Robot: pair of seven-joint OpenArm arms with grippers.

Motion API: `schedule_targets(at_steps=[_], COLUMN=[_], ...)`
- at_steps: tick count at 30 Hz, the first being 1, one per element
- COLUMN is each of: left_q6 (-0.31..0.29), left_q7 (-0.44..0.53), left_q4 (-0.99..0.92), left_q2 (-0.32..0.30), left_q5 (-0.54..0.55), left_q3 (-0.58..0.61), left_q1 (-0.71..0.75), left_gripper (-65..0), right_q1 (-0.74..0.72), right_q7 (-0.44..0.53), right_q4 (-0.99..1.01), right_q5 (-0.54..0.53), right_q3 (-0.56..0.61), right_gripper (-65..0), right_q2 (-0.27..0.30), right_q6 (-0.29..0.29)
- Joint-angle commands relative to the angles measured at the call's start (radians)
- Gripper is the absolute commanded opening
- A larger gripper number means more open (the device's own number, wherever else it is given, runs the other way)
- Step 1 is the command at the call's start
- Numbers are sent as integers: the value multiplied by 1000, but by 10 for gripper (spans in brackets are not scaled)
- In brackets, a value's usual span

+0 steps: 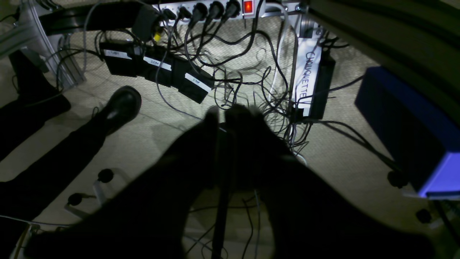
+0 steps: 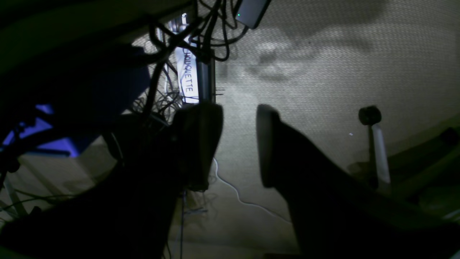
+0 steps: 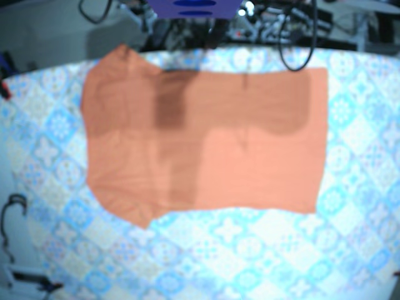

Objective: Fold the T-shirt properly

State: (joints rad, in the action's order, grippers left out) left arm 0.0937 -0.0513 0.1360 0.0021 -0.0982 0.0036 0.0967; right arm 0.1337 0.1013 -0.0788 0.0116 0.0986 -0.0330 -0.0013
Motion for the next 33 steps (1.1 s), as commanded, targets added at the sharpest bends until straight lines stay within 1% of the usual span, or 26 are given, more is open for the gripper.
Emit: schedule_targets(at_steps=[1, 2, 5, 6, 8, 10, 13, 15, 18, 20, 22, 23, 26, 28, 30, 31, 33], left_q6=[1, 1, 1, 1, 1, 1, 2, 7, 8, 8, 8, 8, 8, 8, 7, 5, 5], left_q7=[3, 3, 3, 3, 3, 1, 3, 1, -3, -5, -5, -5, -31, -75, -132, -169, -223], left_q4=[1, 3, 73, 116, 201, 313, 489, 604, 778, 888, 994, 1054, 1217, 1352, 1476, 1548, 1666], left_q2=[-3, -6, -34, -47, -70, -101, -184, -248, -354, -413, -466, -488, -526, -561, -587, -606, -643], left_q5=[-7, -21, -111, -154, -232, -311, -387, -397, -395, -395, -395, -395, -404, -410, -427, -436, -464], left_q3=[3, 3, 3, 6, 25, 77, 167, 218, 233, 204, 151, 112, -9, -86, -138, -169, -228], left_q1=[13, 25, 87, 122, 194, 280, 430, 529, 664, 754, 855, 908, 1049, 1144, 1212, 1212, 1212], left_gripper=[-567, -567, -567, -567, -567, -567, -567, -566, -566, -566, -566, -566, -565, -562, -533, -511, -465], right_q1=[8, 17, 83, 113, 165, 245, 373, 465, 613, 711, 809, 871, 1009, 1084, 1130, 1144, 1147], right_q7=[5, 10, 51, 61, 62, 62, 62, 62, 62, 56, 53, 53, 51, 51, 51, 51, 51], right_q4=[0, 0, -28, -46, -95, -172, -312, -418, -620, -769, -927, -1014, -1242, -1397, -1528, -1601, -1711], right_q5=[-5, -5, -3, 11, 63, 146, 279, 357, 460, 502, 531, 549, 609, 673, 729, 759, 818], right_q3=[2, 2, 3, 3, 3, 3, 3, 2, -9, -15, -47, -76, -176, -268, -360, -400, -463], right_gripper=[-443, -443, -443, -443, -443, -443, -442, -441, -440, -440, -440, -440, -438, -420, -382, -362, -341], right_q2=[-2, -2, 8, 23, 46, 63, 95, 112, 169, 212, 261, 285, 342, 356, 354, 354, 354], right_q6=[1, 1, 1, 1, 1, 1, 1, 1, -1, -1, -9, -22, -50, -53, -53, -53, -52])
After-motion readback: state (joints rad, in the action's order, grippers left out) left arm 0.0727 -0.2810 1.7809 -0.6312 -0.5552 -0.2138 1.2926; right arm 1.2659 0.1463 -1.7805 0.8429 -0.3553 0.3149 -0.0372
